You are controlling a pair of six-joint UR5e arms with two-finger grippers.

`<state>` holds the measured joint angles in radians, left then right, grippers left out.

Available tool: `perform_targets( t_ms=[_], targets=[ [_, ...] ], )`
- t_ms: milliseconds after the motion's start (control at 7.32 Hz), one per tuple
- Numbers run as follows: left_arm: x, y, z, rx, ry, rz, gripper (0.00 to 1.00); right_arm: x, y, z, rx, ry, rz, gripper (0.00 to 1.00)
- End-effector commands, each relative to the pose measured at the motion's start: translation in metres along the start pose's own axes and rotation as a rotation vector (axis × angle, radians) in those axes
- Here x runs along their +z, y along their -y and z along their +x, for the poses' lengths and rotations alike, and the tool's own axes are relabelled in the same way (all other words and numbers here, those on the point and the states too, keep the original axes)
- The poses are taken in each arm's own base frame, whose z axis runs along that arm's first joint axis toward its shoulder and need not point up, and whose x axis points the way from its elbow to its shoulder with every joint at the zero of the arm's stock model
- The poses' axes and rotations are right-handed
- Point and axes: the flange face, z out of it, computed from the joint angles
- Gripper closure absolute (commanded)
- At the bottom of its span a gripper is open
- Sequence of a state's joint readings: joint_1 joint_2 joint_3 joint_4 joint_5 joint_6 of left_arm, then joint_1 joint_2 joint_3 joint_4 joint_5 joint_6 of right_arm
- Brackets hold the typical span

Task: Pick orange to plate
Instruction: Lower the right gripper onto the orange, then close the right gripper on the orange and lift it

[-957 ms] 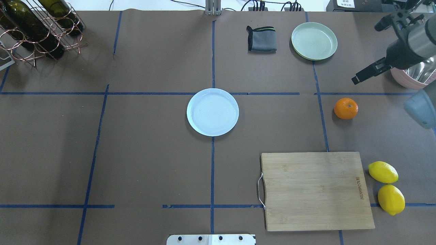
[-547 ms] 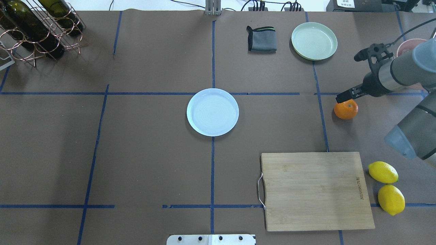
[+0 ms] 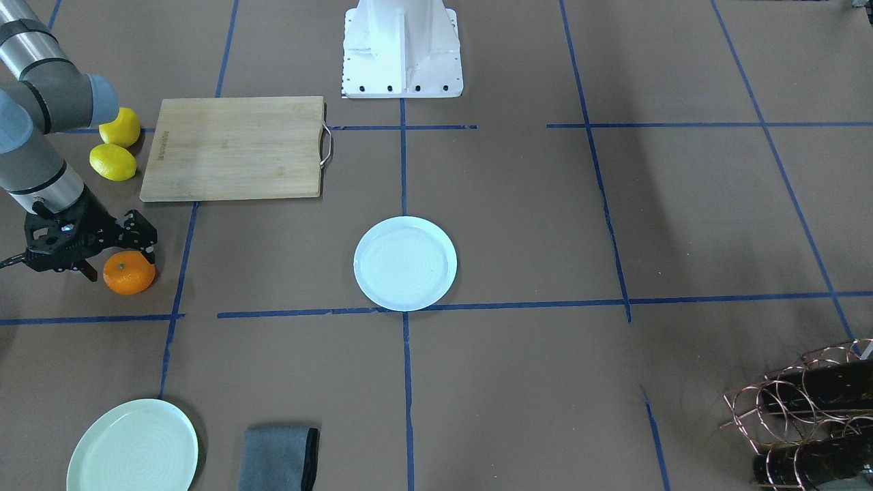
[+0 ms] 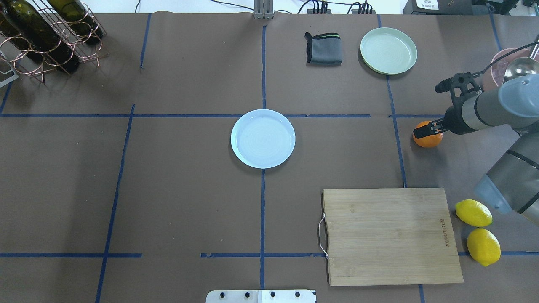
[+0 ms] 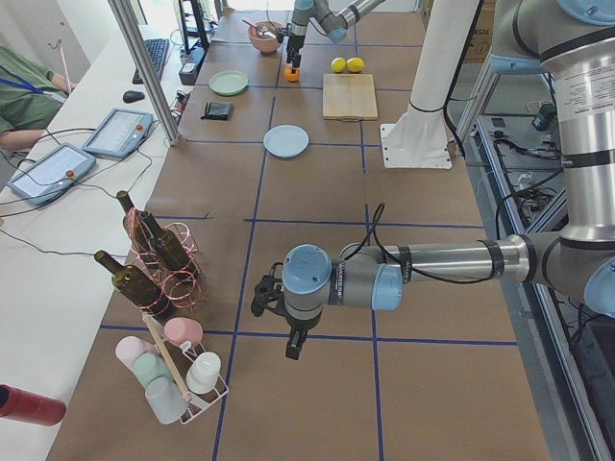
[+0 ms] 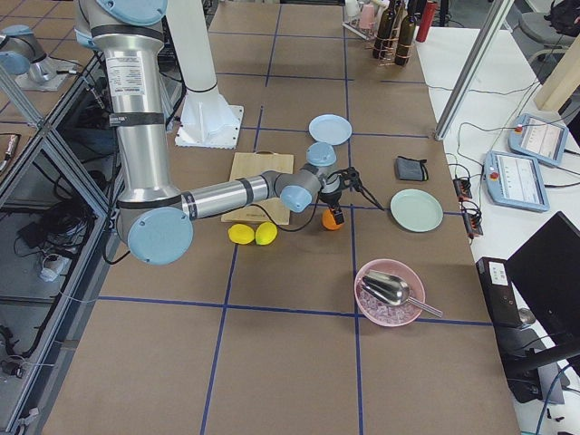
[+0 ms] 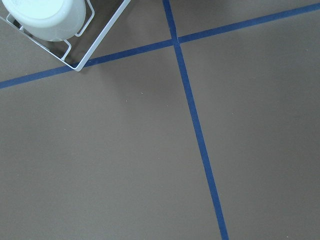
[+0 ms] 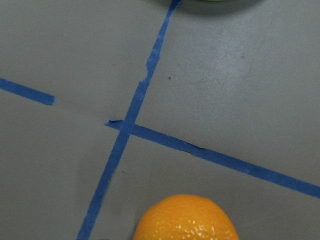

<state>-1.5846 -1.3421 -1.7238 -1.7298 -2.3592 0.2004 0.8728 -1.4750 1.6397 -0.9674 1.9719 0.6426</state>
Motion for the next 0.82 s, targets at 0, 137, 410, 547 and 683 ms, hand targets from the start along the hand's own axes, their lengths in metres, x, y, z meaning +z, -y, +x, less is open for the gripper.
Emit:
perform_targets(
  t_ms=[0, 137, 410, 547, 683],
  targets=[
    [0.0, 0.0, 0.0, 0.001, 0.0, 0.001, 0.0, 0.013, -0.007, -0.002, -0.008, -0.016, -0.014, 0.0],
    [0.0, 0.0, 0.0, 0.001, 0.0, 0.001, 0.0, 0.016, -0.008, -0.004, -0.016, -0.028, -0.012, 0.0],
    [0.0, 0.0, 0.0, 0.004, 0.0, 0.002, 0.0, 0.024, -0.008, -0.008, -0.026, -0.046, -0.006, 0.15],
    [0.0, 0.0, 0.0, 0.004, 0.0, 0.001, 0.0, 0.025, -0.009, -0.008, -0.027, -0.049, -0.012, 0.34],
    [0.0, 0.0, 0.0, 0.004, 0.0, 0.001, 0.0, 0.026, -0.012, -0.008, -0.029, -0.049, -0.015, 0.39]
  ],
)
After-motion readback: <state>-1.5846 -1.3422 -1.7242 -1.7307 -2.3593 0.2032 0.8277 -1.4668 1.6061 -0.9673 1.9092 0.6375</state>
